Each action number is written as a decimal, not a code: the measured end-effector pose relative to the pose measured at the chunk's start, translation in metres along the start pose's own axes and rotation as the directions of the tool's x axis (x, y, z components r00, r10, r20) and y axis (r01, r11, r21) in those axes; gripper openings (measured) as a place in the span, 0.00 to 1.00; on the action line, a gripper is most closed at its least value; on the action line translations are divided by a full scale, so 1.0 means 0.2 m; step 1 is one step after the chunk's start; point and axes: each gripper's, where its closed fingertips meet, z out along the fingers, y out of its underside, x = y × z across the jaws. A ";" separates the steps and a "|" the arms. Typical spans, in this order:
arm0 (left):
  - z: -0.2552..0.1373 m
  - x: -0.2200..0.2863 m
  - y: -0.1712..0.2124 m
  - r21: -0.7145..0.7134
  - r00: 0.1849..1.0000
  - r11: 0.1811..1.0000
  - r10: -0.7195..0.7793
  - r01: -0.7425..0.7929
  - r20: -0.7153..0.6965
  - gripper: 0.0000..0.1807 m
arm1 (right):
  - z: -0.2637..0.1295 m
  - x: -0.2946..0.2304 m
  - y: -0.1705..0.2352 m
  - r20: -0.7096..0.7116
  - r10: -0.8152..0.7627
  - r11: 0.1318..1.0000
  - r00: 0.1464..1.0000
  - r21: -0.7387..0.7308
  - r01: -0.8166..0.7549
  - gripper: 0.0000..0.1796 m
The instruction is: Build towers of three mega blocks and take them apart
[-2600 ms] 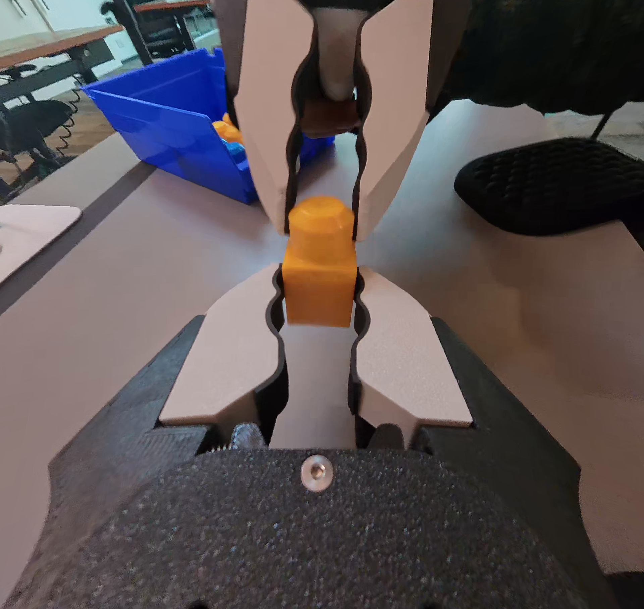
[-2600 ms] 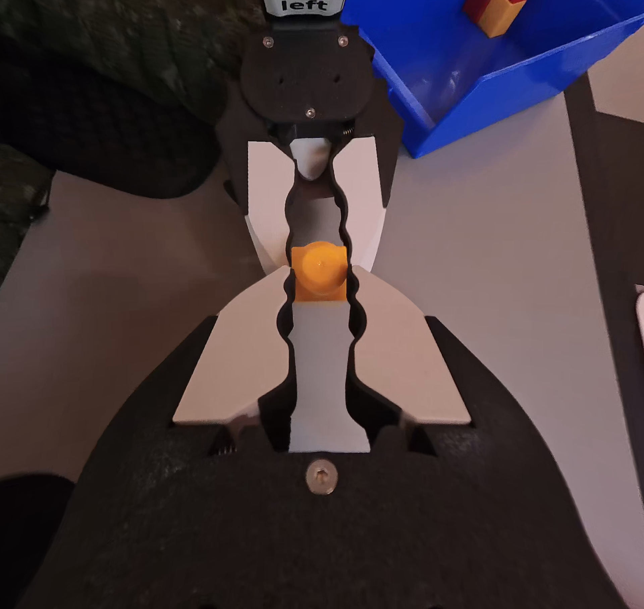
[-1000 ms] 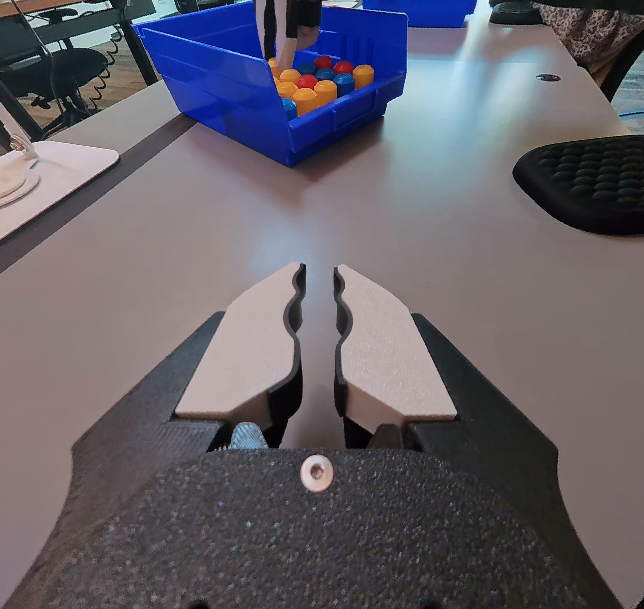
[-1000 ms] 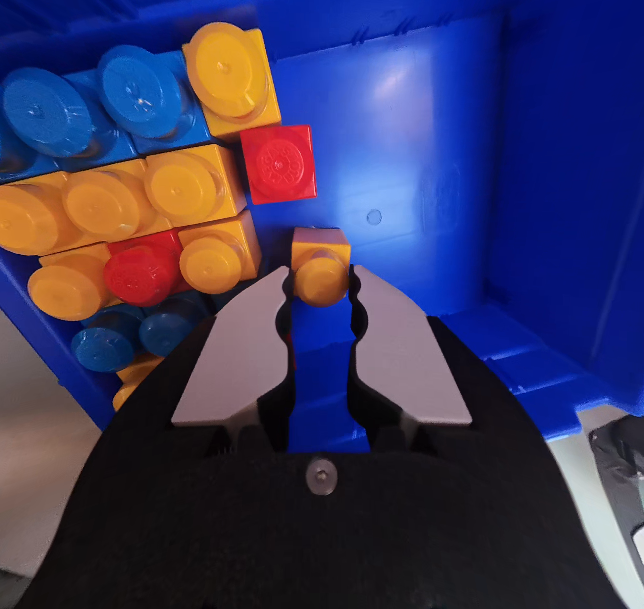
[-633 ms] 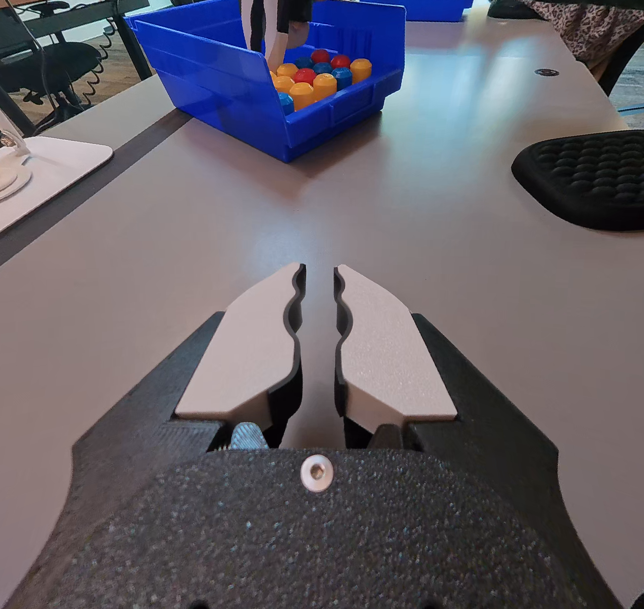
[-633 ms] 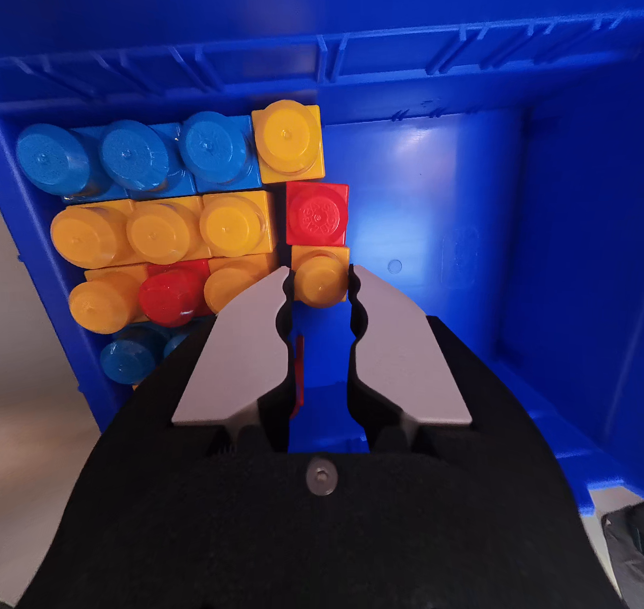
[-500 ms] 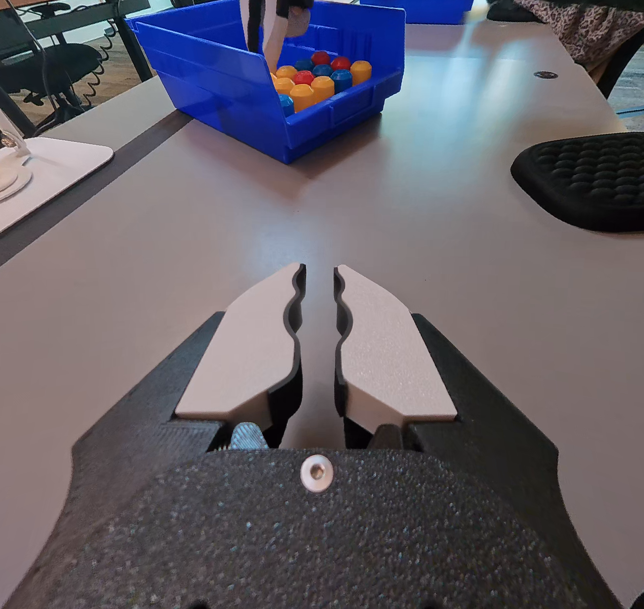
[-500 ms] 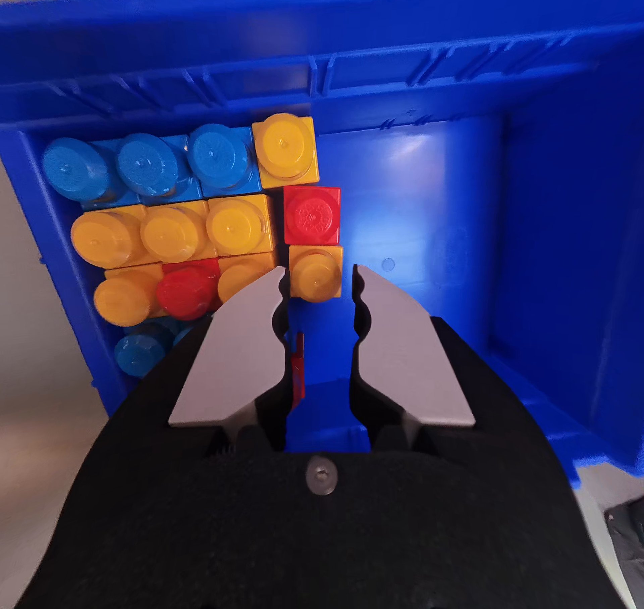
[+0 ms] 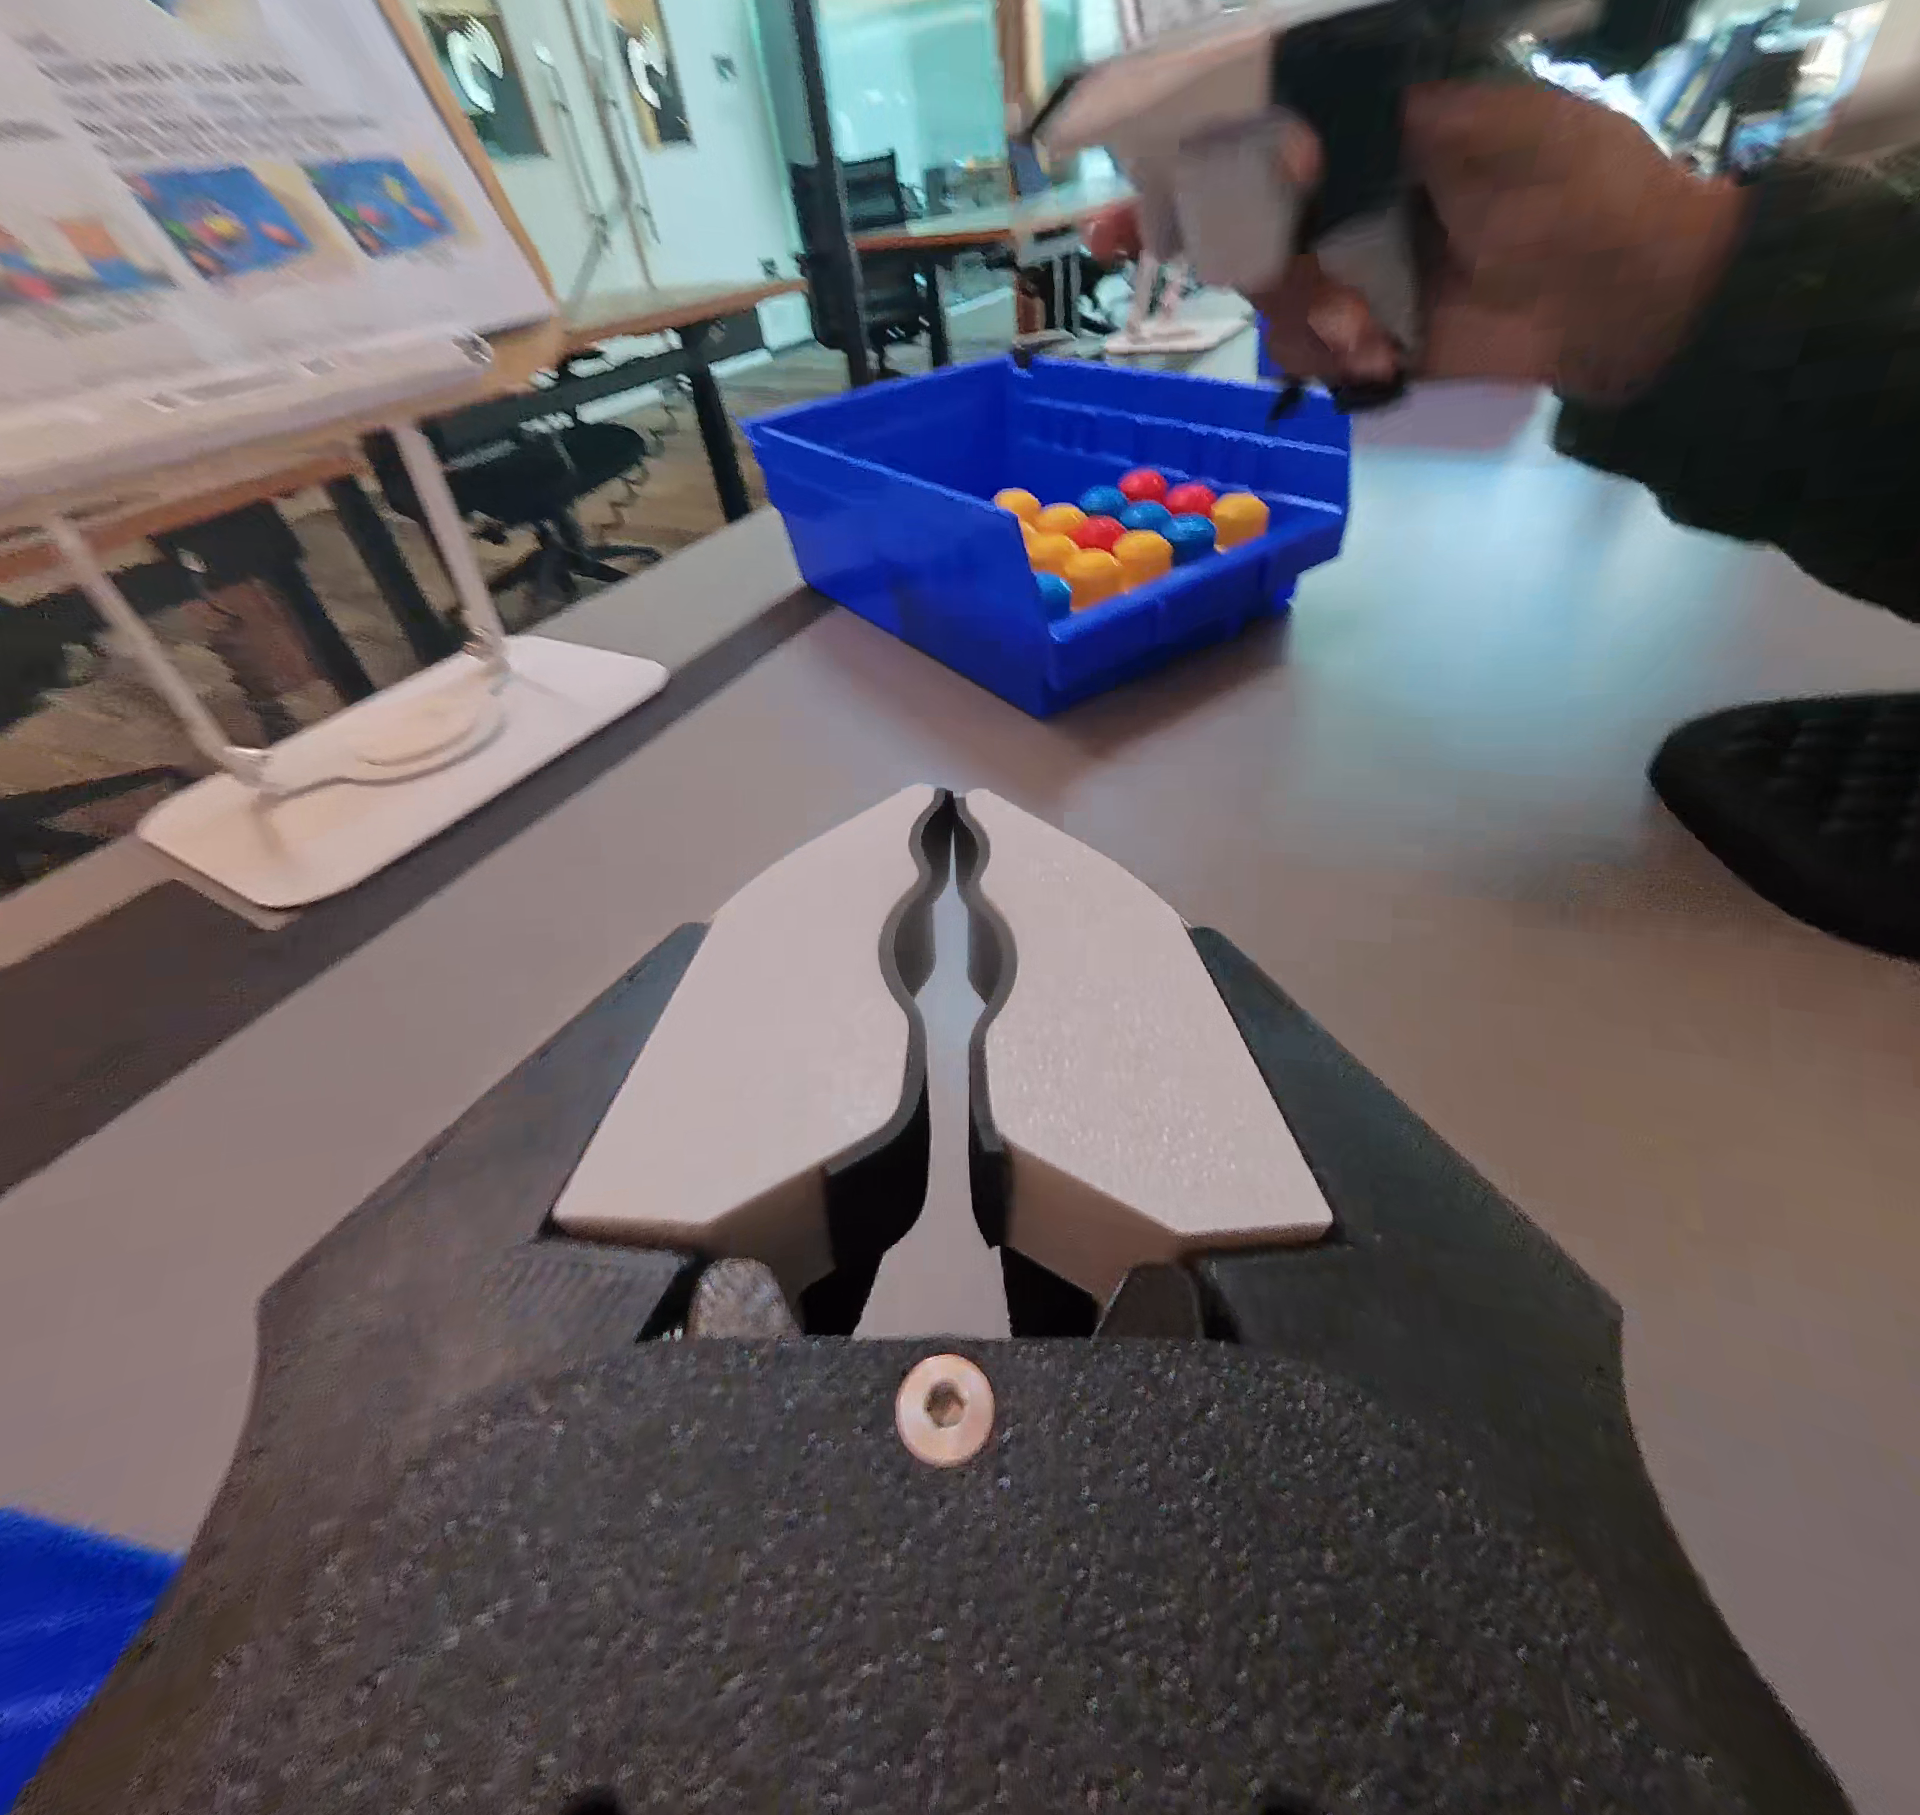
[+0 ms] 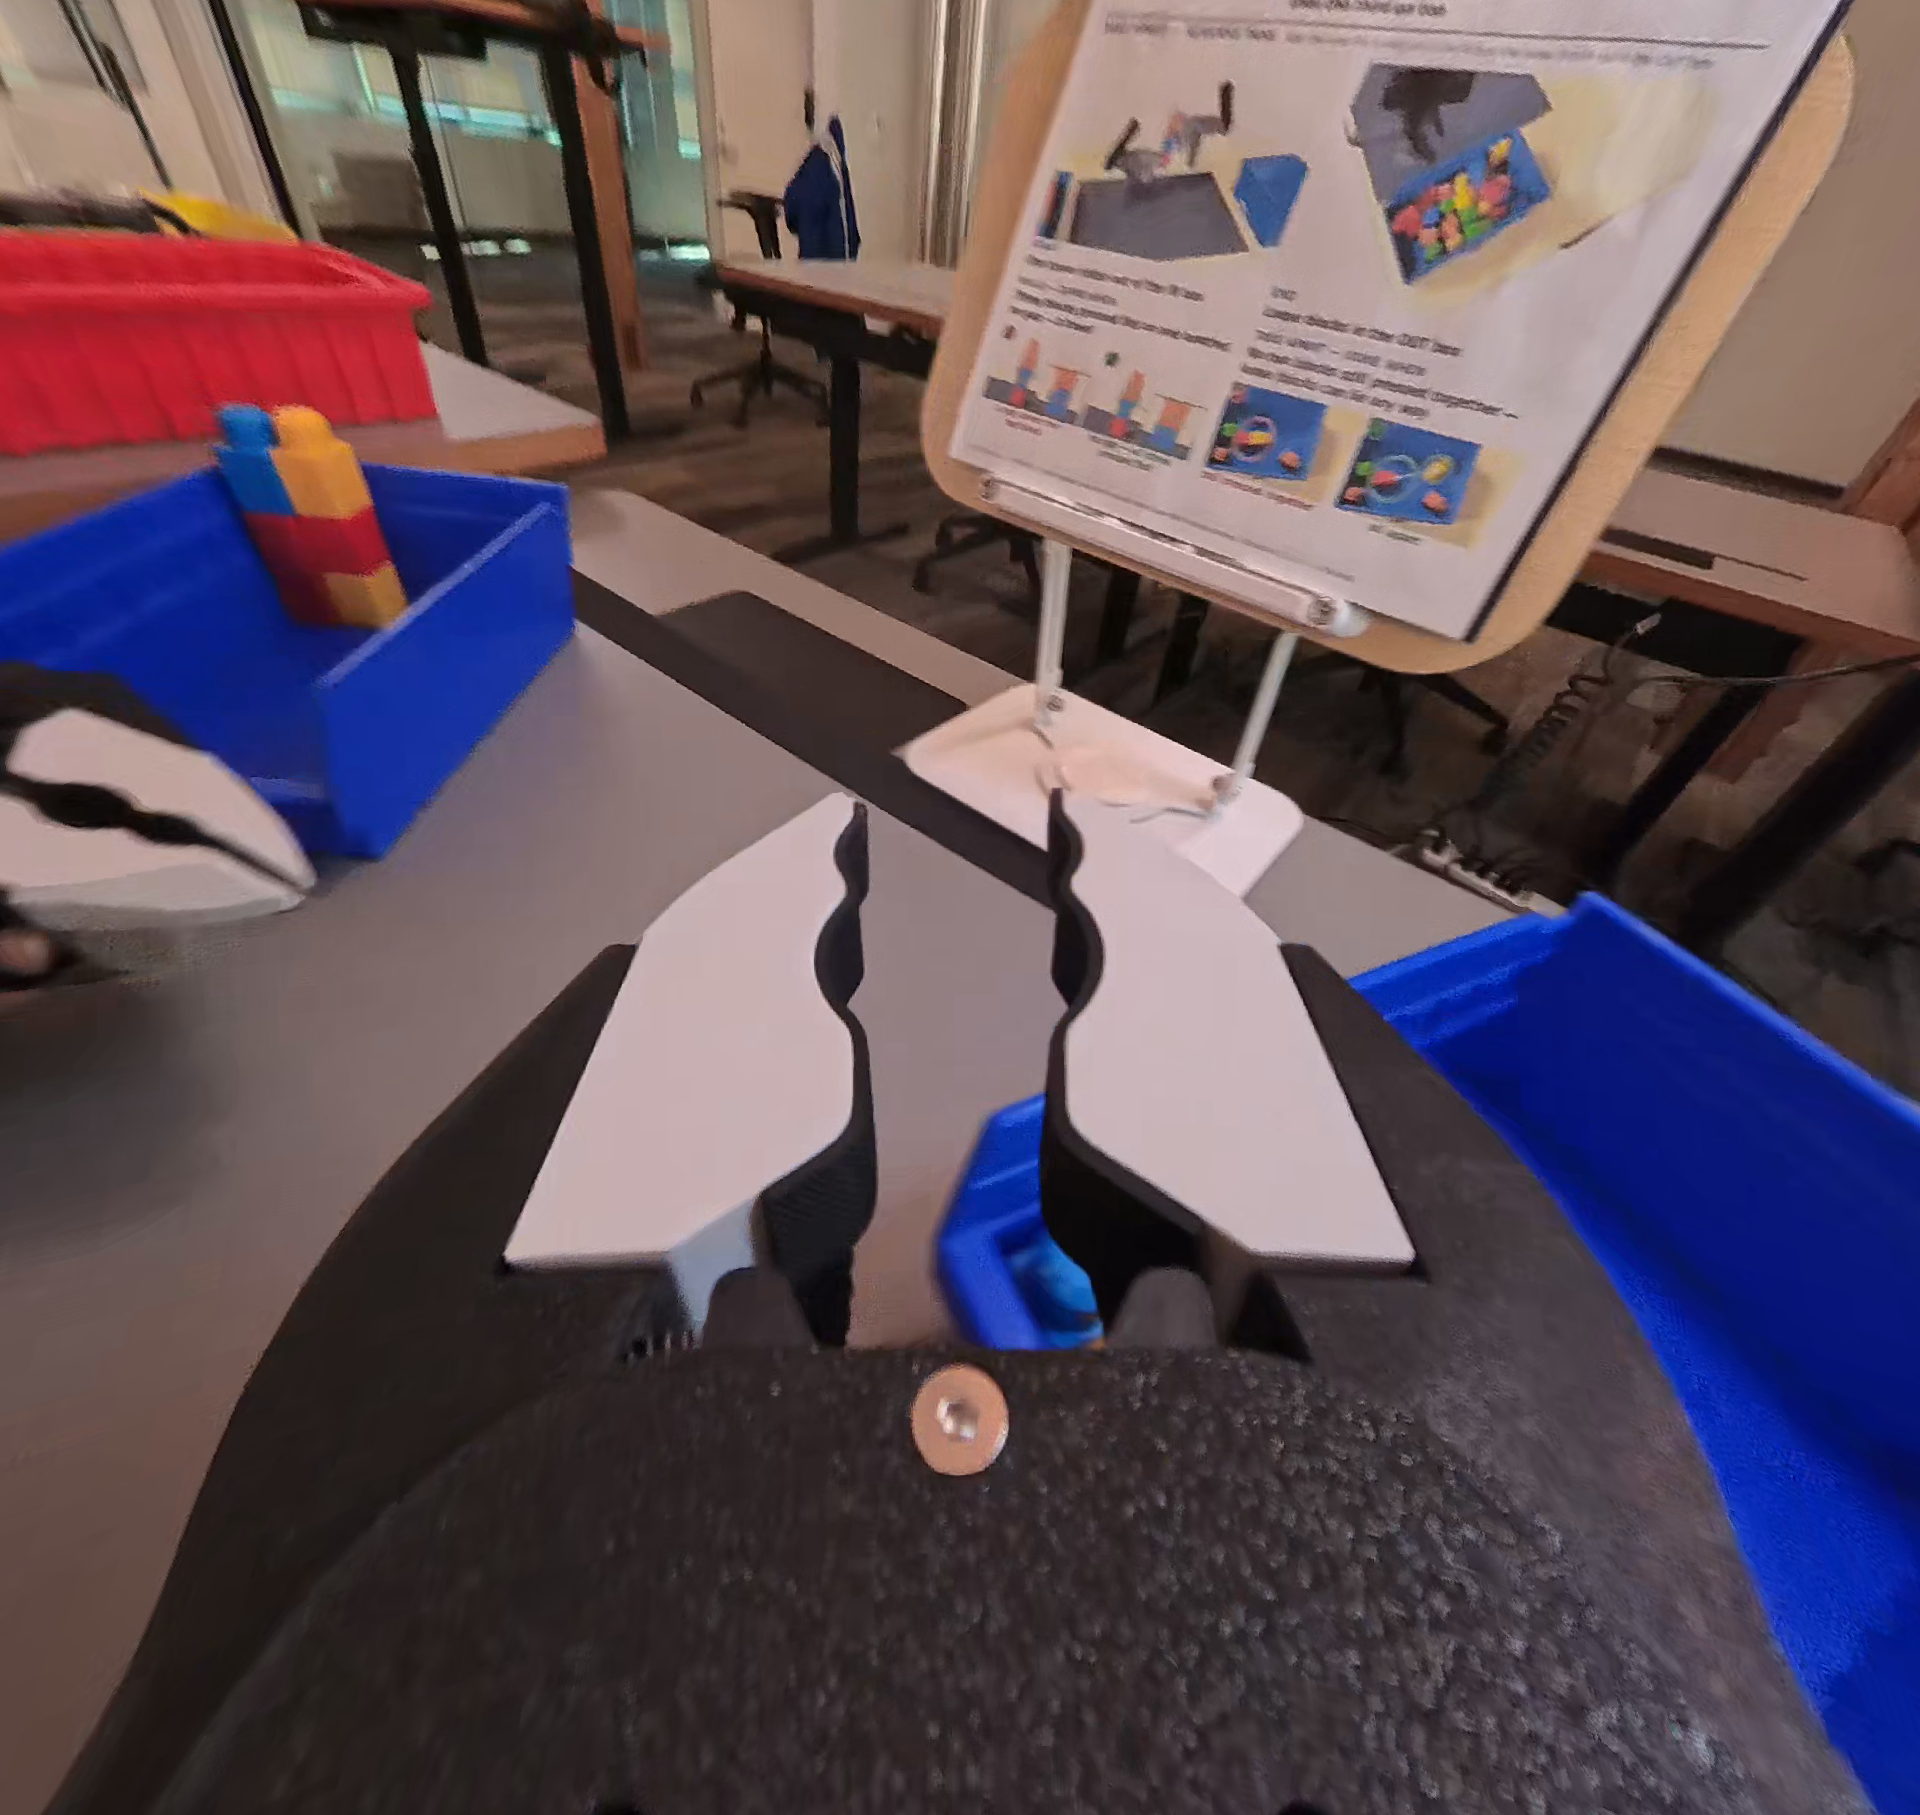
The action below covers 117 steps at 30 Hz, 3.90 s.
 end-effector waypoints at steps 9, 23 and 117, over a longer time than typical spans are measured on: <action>-0.44 -0.47 -0.42 0.107 0.925 0.994 -0.041 0.000 0.378 0.00 | -0.07 -0.31 0.22 -0.007 0.071 0.997 0.997 0.029 -0.071 0.00; -1.34 -1.65 0.12 -0.618 0.806 0.735 0.171 0.279 0.567 0.31 | -0.06 -0.42 0.32 0.189 0.091 0.996 0.978 -0.028 -0.087 0.00; 0.03 0.32 0.20 -0.187 0.883 0.969 0.060 -0.164 -0.465 0.20 | -0.30 -0.83 0.15 0.652 -0.020 0.986 0.758 0.138 -0.093 0.16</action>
